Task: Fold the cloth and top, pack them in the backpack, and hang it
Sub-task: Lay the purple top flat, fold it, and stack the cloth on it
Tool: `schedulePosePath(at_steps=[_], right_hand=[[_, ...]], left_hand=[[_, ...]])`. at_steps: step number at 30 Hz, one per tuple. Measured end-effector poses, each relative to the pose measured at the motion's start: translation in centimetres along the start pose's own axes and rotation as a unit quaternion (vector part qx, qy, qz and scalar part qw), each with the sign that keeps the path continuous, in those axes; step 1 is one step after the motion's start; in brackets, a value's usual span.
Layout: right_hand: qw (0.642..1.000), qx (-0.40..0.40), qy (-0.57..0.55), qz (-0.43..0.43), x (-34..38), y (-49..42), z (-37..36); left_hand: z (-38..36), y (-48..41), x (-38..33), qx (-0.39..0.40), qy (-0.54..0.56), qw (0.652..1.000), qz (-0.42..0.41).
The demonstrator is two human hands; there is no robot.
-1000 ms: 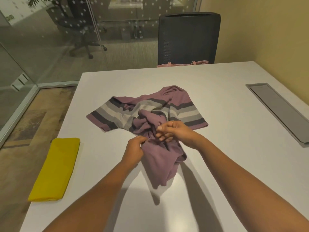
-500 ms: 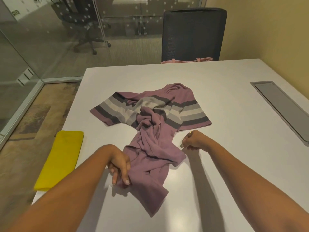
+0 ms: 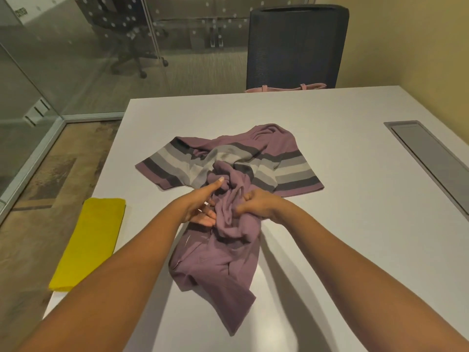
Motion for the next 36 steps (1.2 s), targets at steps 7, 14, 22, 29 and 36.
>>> schedulePosePath(at_steps=[7, 14, 22, 29, 36], right_hand=[[0.970, 0.189, -0.136, 0.068, 2.8, 2.0, -5.0], [0.966, -0.200, 0.137, -0.087, -4.8, -0.3, 1.0], [0.966, -0.169, 0.161, -0.109, -5.8, 0.1, -3.2], [0.947, -0.198, 0.189, -0.167, -7.5, 0.8, 1.7], [0.866, -0.093, 0.388, -0.301, -11.6, 4.6, 8.5]], left_hand=[[4.7, 0.0, 1.8, -0.033, -0.108, 0.994, -0.005], [14.8, 2.1, 7.5, -0.287, -0.225, 0.928, 0.073], [10.3, 3.2, 5.1, -0.403, -0.377, 0.814, -0.180], [4.1, 0.7, 6.6, -0.214, -0.528, 0.802, -0.179], [-1.7, 0.6, 6.4, 0.150, -0.235, 0.959, -0.048]])
Point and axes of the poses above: each hand's wrist, its own y-axis away from the middle knuckle, its own z-axis out of the back of the hand, x = y × z, the point moved 6 cm from there along -y, towards the middle knuckle, and after that the axes turned 3 degrees about -z, right-handed, at the moved point
